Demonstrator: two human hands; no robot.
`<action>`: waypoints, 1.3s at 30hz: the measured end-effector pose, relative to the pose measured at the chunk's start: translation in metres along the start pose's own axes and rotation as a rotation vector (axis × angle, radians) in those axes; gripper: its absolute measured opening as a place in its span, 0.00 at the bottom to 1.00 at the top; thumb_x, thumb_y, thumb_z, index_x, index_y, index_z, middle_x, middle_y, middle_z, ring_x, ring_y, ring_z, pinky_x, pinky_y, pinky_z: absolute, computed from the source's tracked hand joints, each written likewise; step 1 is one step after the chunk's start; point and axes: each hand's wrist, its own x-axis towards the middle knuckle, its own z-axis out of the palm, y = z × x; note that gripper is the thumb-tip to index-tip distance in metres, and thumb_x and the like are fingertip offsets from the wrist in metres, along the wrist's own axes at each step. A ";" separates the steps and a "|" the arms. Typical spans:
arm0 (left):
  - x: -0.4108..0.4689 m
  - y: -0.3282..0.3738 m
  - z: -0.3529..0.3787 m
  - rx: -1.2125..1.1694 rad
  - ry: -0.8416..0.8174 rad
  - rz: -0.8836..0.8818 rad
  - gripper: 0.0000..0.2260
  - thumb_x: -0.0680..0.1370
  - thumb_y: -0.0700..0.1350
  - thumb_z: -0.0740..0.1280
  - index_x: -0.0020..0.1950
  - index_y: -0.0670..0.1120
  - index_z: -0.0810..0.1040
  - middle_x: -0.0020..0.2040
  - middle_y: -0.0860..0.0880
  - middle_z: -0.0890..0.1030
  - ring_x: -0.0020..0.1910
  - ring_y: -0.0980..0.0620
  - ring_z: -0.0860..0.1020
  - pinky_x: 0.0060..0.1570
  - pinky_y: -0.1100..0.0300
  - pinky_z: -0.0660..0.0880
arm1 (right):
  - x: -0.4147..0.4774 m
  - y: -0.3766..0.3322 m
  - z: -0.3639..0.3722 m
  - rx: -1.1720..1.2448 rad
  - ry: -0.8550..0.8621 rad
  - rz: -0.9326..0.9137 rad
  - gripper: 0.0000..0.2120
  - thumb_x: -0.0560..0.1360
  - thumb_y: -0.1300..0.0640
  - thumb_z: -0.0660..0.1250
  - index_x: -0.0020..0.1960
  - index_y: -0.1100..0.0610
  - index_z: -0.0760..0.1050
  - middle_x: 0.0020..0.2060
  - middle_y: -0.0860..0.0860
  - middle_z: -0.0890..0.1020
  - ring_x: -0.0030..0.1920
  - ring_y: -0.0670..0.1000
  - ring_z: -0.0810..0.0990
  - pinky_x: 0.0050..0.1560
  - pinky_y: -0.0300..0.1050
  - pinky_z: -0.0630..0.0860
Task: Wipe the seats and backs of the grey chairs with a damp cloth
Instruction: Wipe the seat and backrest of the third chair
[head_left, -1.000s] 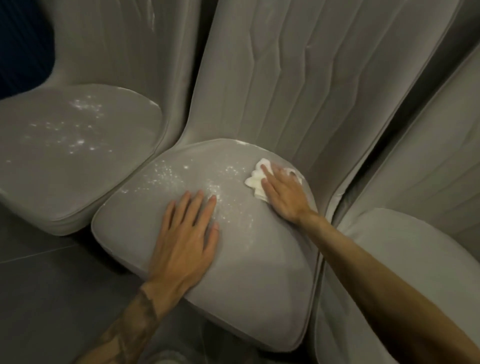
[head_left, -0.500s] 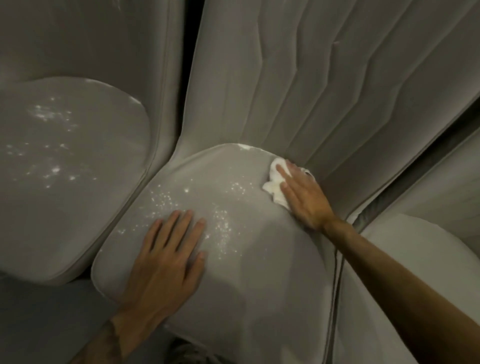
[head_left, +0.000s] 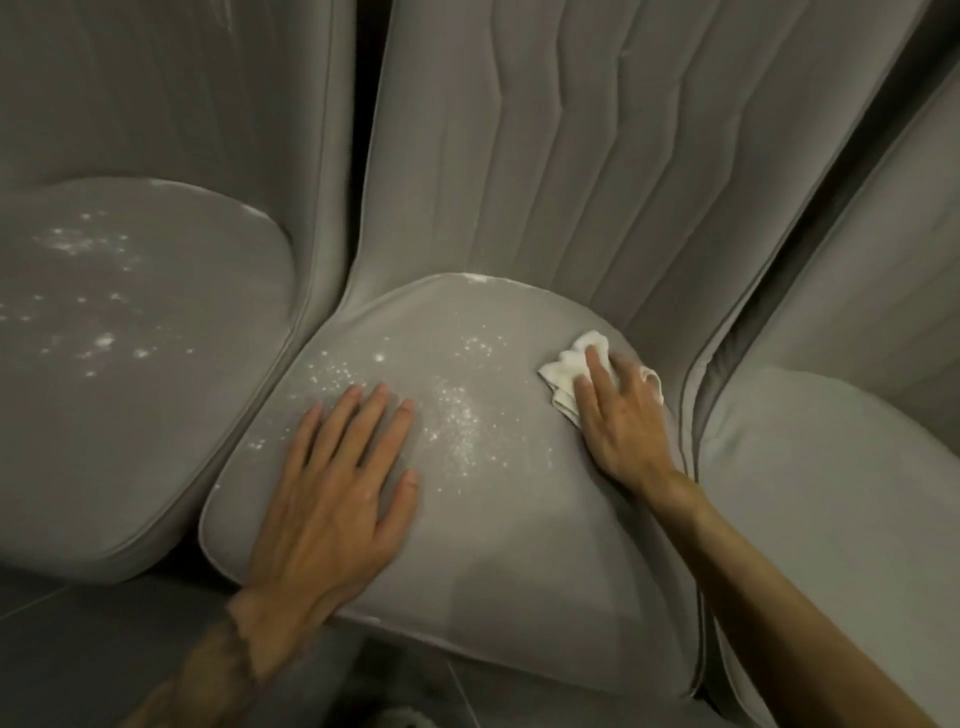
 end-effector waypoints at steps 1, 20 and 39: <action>0.000 0.001 0.000 0.008 0.001 0.003 0.28 0.84 0.55 0.54 0.82 0.46 0.67 0.81 0.44 0.68 0.82 0.42 0.64 0.81 0.40 0.59 | -0.002 0.001 0.003 -0.016 0.001 -0.004 0.23 0.87 0.49 0.50 0.77 0.59 0.66 0.70 0.63 0.72 0.67 0.64 0.71 0.70 0.62 0.67; -0.004 0.000 0.007 0.039 0.076 -0.005 0.27 0.84 0.55 0.55 0.82 0.46 0.67 0.81 0.44 0.69 0.81 0.43 0.66 0.81 0.44 0.58 | 0.069 -0.006 0.012 -0.051 -0.022 0.020 0.22 0.87 0.49 0.51 0.75 0.58 0.71 0.78 0.58 0.68 0.76 0.61 0.66 0.78 0.55 0.61; -0.003 -0.006 0.016 0.009 0.111 0.026 0.27 0.84 0.55 0.53 0.82 0.48 0.66 0.80 0.45 0.69 0.81 0.44 0.66 0.82 0.43 0.57 | 0.081 0.010 0.011 0.023 -0.190 -0.114 0.25 0.88 0.48 0.49 0.83 0.53 0.59 0.83 0.52 0.59 0.83 0.53 0.56 0.83 0.50 0.49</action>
